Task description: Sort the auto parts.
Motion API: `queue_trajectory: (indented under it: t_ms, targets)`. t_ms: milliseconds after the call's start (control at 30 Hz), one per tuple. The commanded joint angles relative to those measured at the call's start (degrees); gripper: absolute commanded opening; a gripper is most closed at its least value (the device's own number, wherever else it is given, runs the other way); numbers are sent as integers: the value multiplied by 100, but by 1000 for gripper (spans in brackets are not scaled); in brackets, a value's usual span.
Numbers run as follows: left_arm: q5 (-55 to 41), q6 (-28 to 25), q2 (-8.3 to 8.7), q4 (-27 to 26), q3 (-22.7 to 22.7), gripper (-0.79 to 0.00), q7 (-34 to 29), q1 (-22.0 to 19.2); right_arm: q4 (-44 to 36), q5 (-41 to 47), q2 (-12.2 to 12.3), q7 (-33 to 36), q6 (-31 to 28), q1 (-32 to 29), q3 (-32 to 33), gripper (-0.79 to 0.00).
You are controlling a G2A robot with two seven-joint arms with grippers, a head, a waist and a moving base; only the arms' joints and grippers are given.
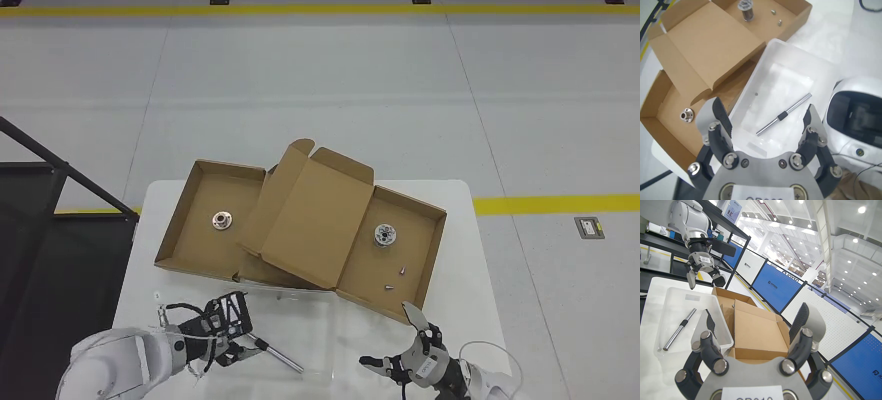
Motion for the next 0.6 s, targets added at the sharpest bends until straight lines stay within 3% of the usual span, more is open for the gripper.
queue_trajectory:
  t_ms: [0,300,567]
  targets:
    - [557,-65,15,-196,230,0,-48,-34,0,0,0,0,0,0,0,0]
    - [1855,-65,204,-67,1650,0,-679,-396,0,0,0,0,0,0,0,0]
    - [1675,-65,221,37,1646,0,-698,-541,0,0,0,0,0,0,0,0]
